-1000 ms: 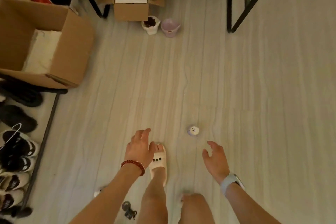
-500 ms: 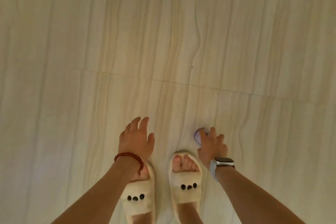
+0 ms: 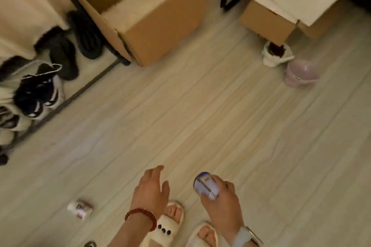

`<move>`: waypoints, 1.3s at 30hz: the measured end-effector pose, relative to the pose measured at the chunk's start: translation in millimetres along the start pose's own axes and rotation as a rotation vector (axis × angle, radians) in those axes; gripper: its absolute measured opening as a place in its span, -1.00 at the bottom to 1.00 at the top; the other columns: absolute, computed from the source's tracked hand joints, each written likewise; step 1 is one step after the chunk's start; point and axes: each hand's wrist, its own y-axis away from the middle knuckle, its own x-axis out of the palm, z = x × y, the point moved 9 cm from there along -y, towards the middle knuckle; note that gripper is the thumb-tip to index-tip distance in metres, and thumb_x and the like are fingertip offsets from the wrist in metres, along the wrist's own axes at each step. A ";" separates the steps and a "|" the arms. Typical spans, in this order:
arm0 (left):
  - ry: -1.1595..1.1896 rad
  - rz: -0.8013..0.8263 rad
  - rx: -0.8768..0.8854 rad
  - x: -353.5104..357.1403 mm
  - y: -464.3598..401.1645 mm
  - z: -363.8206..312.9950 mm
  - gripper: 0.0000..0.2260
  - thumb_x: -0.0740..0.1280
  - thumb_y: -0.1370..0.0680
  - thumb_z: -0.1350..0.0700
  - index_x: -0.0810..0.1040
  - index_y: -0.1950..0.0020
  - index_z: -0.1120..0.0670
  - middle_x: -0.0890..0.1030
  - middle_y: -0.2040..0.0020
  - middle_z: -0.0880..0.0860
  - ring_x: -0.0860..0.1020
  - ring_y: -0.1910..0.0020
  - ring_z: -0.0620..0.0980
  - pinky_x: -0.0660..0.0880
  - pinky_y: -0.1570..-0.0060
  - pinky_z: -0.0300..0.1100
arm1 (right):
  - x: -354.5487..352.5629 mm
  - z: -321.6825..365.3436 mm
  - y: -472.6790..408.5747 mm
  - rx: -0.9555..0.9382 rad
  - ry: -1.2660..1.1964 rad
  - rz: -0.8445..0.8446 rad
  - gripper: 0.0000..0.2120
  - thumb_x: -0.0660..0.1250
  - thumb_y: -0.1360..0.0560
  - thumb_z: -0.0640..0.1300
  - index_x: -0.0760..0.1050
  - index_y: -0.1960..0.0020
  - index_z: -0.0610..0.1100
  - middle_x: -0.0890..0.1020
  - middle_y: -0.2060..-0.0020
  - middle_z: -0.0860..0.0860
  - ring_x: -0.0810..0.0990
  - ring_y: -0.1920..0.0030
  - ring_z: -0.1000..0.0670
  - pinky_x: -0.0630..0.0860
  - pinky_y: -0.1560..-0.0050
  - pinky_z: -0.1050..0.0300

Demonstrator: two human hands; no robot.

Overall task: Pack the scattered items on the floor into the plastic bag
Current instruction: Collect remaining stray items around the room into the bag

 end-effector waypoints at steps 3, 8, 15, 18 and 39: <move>0.192 -0.171 -0.085 -95.1 42.1 20.6 -0.62 0.16 -0.56 0.09 0.25 -0.38 0.02 0.35 -0.34 0.05 0.39 -0.28 0.04 0.36 -0.22 -0.14 | -19.5 120.1 39.8 -0.212 0.124 0.053 -0.48 0.33 -0.40 0.00 0.30 -0.33 0.11 0.36 -0.20 -0.02 0.47 -0.16 -0.12 0.48 -0.12 0.07; 0.395 -0.420 -0.247 -216.9 118.8 96.2 -0.63 0.20 -0.54 0.13 0.31 -0.36 0.08 0.39 -0.32 0.12 0.39 -0.29 0.10 0.34 -0.23 -0.08 | -19.3 284.3 118.4 -0.504 0.280 0.096 -0.50 0.35 -0.37 -0.08 0.37 -0.29 0.10 0.40 -0.17 -0.07 0.49 -0.13 -0.20 0.43 -0.13 0.09; 0.680 -0.590 -0.550 -257.7 198.2 222.7 -0.65 0.20 -0.53 0.18 0.35 -0.33 0.17 0.40 -0.29 0.21 0.39 -0.26 0.16 0.31 -0.26 -0.05 | 71.1 404.7 180.2 -0.672 0.488 0.269 -0.50 0.35 -0.41 -0.09 0.35 -0.33 0.01 0.37 -0.22 -0.10 0.47 -0.18 -0.15 0.37 -0.15 0.18; 0.770 -0.605 -0.653 -243.0 217.6 258.1 -0.65 0.18 -0.55 0.17 0.34 -0.33 0.17 0.40 -0.29 0.20 0.39 -0.27 0.15 0.31 -0.24 -0.07 | 123.1 428.0 193.1 -0.715 0.572 0.362 -0.52 0.35 -0.42 -0.08 0.35 -0.32 -0.01 0.37 -0.22 -0.12 0.48 -0.17 -0.14 0.33 -0.09 0.24; 1.346 -0.568 -1.296 63.0 -4.8 447.4 -0.53 0.25 -0.53 0.10 0.24 -0.40 0.17 0.31 -0.35 0.26 0.33 -0.31 0.23 0.28 -0.30 0.02 | 497.9 391.8 11.3 -0.962 1.088 0.826 -0.53 0.37 -0.42 -0.06 0.36 -0.30 0.03 0.33 -0.04 0.05 0.41 0.03 0.06 0.35 -0.04 0.23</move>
